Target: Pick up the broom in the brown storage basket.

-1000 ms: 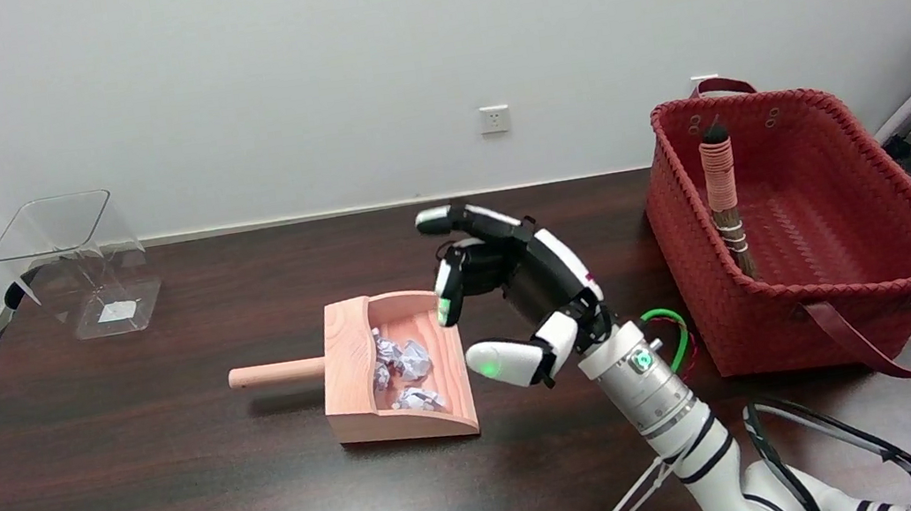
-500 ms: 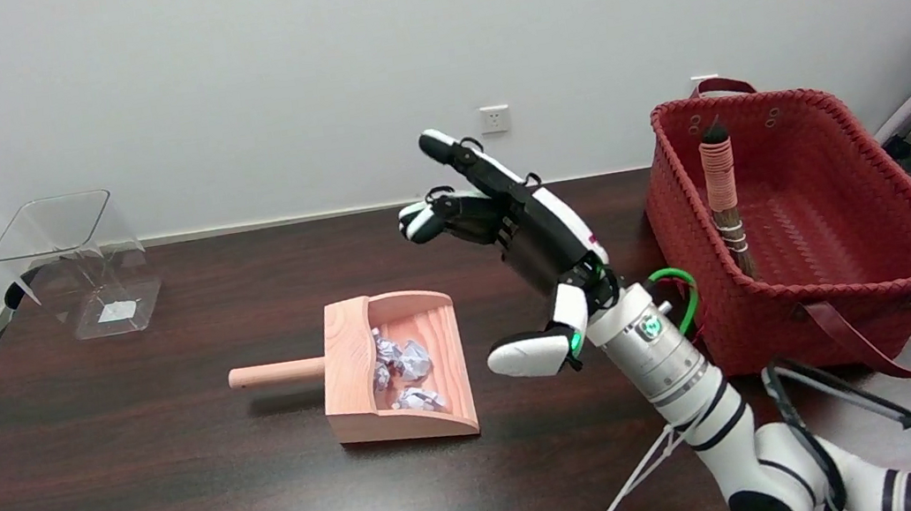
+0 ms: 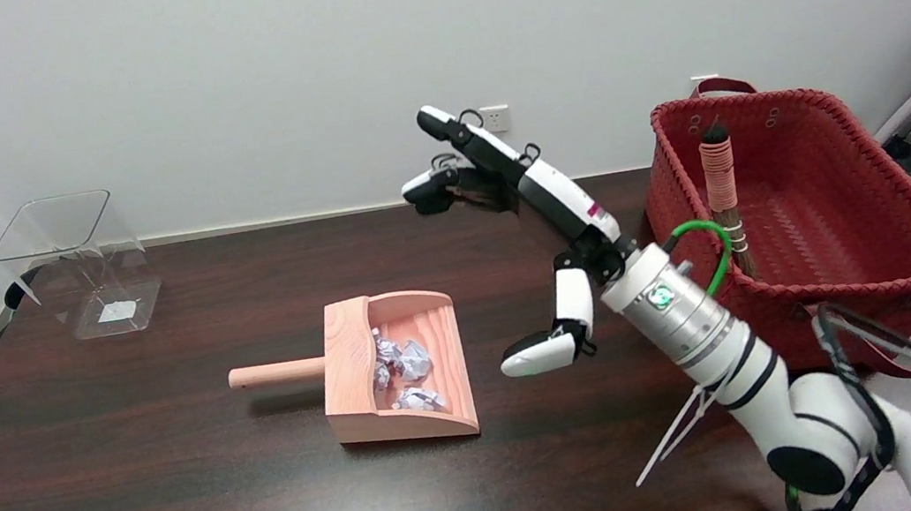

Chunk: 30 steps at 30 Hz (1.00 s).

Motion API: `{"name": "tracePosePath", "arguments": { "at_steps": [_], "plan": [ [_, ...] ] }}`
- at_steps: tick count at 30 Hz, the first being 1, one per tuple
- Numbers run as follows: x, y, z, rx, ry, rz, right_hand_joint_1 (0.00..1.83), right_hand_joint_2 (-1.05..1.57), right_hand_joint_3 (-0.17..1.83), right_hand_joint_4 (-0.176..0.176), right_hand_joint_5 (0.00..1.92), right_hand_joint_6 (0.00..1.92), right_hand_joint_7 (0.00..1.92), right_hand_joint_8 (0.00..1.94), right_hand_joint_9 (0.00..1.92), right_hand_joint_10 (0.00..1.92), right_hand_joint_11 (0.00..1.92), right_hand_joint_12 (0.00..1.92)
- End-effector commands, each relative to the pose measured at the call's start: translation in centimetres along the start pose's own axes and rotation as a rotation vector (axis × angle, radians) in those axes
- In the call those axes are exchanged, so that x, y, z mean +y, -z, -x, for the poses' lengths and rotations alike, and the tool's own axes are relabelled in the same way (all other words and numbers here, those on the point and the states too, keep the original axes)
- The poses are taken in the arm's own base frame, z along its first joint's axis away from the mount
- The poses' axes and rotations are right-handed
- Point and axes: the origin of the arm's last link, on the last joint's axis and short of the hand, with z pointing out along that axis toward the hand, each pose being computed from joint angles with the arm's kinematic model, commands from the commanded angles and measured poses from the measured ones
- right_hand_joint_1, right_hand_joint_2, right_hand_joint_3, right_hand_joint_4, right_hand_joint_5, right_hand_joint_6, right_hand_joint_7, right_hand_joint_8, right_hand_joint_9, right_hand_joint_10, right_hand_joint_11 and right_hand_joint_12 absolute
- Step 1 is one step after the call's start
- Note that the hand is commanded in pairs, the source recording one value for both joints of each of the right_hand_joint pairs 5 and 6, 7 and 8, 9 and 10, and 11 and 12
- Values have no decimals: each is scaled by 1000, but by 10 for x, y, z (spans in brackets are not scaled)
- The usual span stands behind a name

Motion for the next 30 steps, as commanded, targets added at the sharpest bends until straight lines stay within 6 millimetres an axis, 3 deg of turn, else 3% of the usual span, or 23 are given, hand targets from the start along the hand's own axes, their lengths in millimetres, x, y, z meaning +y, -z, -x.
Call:
{"name": "tracePosePath", "arguments": {
  "at_steps": [1, 7, 13, 20, 30],
  "plan": [
    [-25, -13, -49, -9, 453, -48, 1262, -594, 1143, 0, 56, 56, 588, 588, 431, 431, 494, 494],
    [-30, -10, -79, 85, 505, -41, 1262, -580, 1101, 0, 56, 56, 596, 596, 434, 434, 501, 501],
    [-31, 8, -116, 199, 568, 14, 1255, -599, 1098, 0, 69, 69, 664, 664, 557, 557, 551, 551],
    [-48, 23, -146, 307, 631, 23, 1245, -621, 1129, 0, 83, 83, 683, 683, 601, 601, 576, 576],
    [-52, 29, -153, 336, 640, 40, 1229, -656, 1155, 0, 81, 81, 632, 632, 581, 581, 555, 555]
  ]
}}
